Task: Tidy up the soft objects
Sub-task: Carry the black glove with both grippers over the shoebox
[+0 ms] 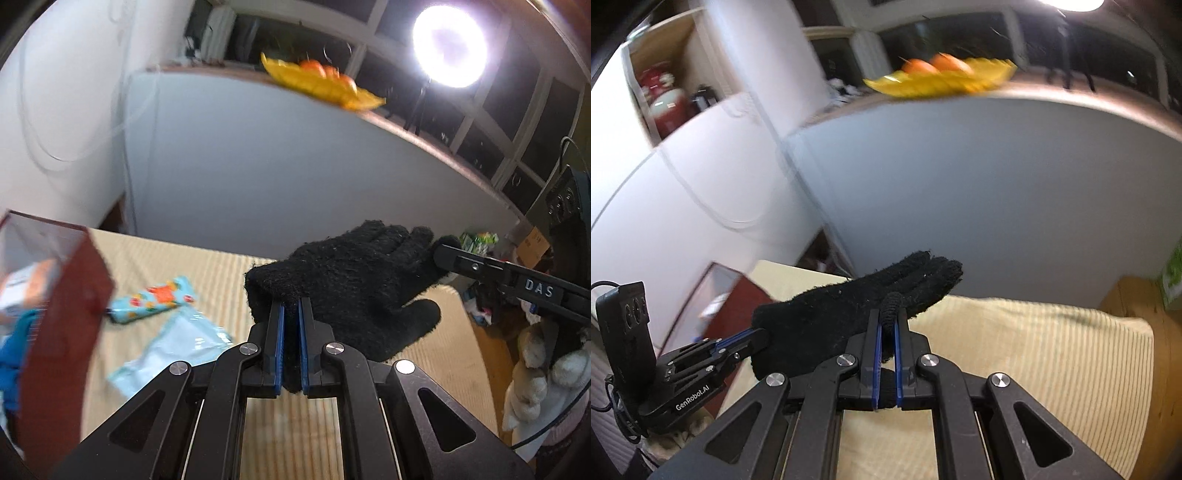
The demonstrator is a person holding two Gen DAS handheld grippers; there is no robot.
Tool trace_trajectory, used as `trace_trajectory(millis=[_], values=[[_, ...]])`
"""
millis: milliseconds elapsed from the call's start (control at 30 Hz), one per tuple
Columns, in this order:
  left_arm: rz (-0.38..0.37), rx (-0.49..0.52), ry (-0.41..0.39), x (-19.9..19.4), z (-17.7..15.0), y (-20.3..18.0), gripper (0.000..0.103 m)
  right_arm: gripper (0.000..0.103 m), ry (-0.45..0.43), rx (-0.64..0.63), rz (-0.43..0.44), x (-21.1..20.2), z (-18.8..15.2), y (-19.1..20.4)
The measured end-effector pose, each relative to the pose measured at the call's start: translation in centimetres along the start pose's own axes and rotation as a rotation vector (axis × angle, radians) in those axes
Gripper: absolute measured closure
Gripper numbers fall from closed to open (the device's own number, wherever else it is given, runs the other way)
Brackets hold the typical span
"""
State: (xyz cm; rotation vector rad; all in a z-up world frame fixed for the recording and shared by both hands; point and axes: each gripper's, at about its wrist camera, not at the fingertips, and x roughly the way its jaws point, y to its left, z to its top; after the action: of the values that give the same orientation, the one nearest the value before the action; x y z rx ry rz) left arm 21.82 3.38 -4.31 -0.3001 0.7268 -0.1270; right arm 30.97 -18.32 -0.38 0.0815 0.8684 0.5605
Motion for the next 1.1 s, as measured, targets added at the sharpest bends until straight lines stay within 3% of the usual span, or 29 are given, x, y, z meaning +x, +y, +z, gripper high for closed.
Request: trace_trajectory(millis=[200,533,767,1100], values=[[0.065,-0.014,-0.077,-5.9,-0.4,3.3,0.098,0.098,-0.031,-0.1,0.078,-0.7,1.4,7.1],[0.212,-0.08,-0.175,-13.4,-2.5,9.8,0.098,0.098,0.014,-0.21,0.216,2.4,1.5,17.8],[0.301,-0.104,-0.214,-16.3,-4.2,13.0,0.098,0.098,0.057,-0.268,0.277,5.4,0.9,23.3],[0.355,-0.124,-0.224,-17.5,-5.7,15.8,0.098,0.098,0.107,-0.338,0.286,8.5,0.3,28.2]])
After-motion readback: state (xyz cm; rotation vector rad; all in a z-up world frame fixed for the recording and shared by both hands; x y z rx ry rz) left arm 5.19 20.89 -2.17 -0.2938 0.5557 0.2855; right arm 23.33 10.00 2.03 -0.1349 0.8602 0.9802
